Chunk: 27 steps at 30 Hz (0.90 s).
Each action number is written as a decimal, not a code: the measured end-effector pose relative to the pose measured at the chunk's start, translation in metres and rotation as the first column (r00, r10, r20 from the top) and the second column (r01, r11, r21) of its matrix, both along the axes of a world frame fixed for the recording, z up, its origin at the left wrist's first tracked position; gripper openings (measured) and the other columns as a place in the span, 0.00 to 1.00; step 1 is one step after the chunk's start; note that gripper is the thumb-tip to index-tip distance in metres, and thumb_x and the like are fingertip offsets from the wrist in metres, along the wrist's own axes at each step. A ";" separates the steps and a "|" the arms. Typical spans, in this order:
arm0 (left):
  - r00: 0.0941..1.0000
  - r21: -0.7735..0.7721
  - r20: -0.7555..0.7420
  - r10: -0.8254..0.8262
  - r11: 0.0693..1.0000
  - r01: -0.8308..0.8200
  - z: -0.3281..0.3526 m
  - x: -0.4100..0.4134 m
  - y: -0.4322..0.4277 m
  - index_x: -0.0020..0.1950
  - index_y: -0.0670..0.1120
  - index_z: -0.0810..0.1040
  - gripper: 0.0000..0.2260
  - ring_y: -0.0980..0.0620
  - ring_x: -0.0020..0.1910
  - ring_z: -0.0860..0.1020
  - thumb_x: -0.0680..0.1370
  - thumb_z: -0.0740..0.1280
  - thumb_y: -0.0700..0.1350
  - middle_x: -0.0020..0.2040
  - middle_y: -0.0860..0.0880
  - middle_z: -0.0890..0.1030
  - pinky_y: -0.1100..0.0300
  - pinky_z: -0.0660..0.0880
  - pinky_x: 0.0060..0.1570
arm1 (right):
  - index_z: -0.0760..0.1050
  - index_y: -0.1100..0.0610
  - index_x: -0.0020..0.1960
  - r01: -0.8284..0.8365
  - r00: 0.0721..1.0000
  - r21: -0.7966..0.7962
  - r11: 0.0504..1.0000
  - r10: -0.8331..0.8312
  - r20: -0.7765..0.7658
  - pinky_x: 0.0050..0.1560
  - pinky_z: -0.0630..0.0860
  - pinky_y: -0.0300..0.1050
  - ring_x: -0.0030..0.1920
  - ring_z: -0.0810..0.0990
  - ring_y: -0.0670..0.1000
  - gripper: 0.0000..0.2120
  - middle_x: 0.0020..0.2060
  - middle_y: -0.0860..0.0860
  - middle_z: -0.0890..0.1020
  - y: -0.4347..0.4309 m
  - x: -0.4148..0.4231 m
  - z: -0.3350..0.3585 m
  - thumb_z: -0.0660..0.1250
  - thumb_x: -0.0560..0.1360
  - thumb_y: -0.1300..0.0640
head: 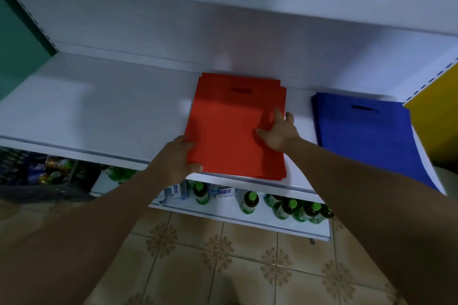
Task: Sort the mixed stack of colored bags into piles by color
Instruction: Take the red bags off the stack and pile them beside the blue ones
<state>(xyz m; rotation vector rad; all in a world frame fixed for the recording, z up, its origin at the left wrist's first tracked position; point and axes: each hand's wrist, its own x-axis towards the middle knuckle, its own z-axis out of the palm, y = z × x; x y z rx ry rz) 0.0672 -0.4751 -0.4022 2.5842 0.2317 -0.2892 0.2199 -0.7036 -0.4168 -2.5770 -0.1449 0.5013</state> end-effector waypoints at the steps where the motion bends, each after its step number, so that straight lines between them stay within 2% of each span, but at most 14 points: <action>1: 1.000 0.032 -0.013 -0.005 0.999 0.006 -0.001 0.001 -0.001 0.71 0.43 0.69 0.31 0.45 0.68 0.67 0.71 0.73 0.52 0.72 0.44 0.65 0.61 0.61 0.65 | 0.47 0.50 0.78 -0.010 1.000 -0.014 1.000 0.010 -0.003 0.66 0.70 0.55 0.68 0.68 0.65 0.40 0.76 0.58 0.47 0.000 0.000 -0.002 0.66 0.75 0.44; 5: 0.997 0.073 -0.061 -0.046 0.996 0.050 -0.003 0.005 -0.003 0.71 0.43 0.68 0.35 0.44 0.70 0.65 0.70 0.73 0.56 0.73 0.43 0.63 0.57 0.60 0.69 | 0.57 0.56 0.74 -0.066 0.998 -0.133 0.989 0.068 0.016 0.64 0.71 0.55 0.64 0.71 0.65 0.30 0.71 0.61 0.58 -0.004 -0.001 -0.009 0.63 0.78 0.47; 8: 0.999 0.096 -0.041 -0.020 0.995 0.024 -0.006 0.007 -0.006 0.72 0.44 0.67 0.31 0.45 0.71 0.64 0.73 0.71 0.53 0.74 0.44 0.62 0.57 0.58 0.70 | 0.61 0.59 0.72 -0.067 0.997 -0.149 0.987 0.073 0.031 0.62 0.71 0.53 0.62 0.71 0.64 0.26 0.66 0.61 0.65 -0.009 -0.004 -0.014 0.61 0.79 0.48; 13: 0.998 0.110 -0.066 0.011 0.994 -0.004 0.000 0.003 -0.012 0.74 0.45 0.64 0.31 0.45 0.73 0.61 0.74 0.70 0.53 0.76 0.45 0.60 0.56 0.56 0.71 | 0.59 0.58 0.74 -0.081 0.996 -0.134 0.988 0.086 0.031 0.63 0.72 0.54 0.64 0.70 0.63 0.29 0.68 0.60 0.63 -0.014 -0.011 -0.003 0.60 0.79 0.45; 18: 0.998 0.094 -0.062 -0.026 0.995 0.032 0.030 -0.016 -0.018 0.72 0.44 0.68 0.27 0.46 0.69 0.66 0.76 0.69 0.51 0.71 0.45 0.67 0.57 0.61 0.68 | 0.62 0.61 0.72 -0.105 0.989 -0.161 0.981 0.120 0.090 0.62 0.71 0.52 0.65 0.69 0.63 0.29 0.68 0.61 0.64 -0.022 -0.028 0.037 0.59 0.79 0.44; 22: 0.998 0.039 -0.046 -0.051 0.998 0.053 0.066 -0.035 -0.025 0.68 0.46 0.72 0.23 0.46 0.62 0.72 0.75 0.69 0.52 0.65 0.46 0.73 0.55 0.69 0.63 | 0.62 0.61 0.72 -0.116 0.980 -0.168 0.979 0.140 0.140 0.62 0.72 0.52 0.65 0.70 0.62 0.29 0.67 0.61 0.66 -0.028 -0.052 0.084 0.59 0.79 0.43; 24: 0.996 0.061 -0.022 -0.082 0.995 0.083 0.087 -0.049 -0.030 0.72 0.46 0.68 0.28 0.47 0.66 0.69 0.75 0.69 0.54 0.70 0.46 0.68 0.56 0.65 0.66 | 0.62 0.60 0.73 -0.111 0.977 -0.168 0.979 0.139 0.162 0.62 0.71 0.52 0.65 0.70 0.62 0.29 0.68 0.61 0.67 -0.031 -0.070 0.111 0.59 0.79 0.43; 27: 0.993 0.120 0.006 -0.114 0.986 0.113 0.123 -0.074 -0.036 0.76 0.47 0.60 0.32 0.48 0.75 0.58 0.76 0.68 0.53 0.77 0.45 0.58 0.58 0.55 0.71 | 0.60 0.61 0.74 -0.098 0.972 -0.184 0.978 0.133 0.192 0.65 0.69 0.52 0.68 0.68 0.61 0.30 0.70 0.61 0.66 -0.032 -0.104 0.150 0.60 0.79 0.44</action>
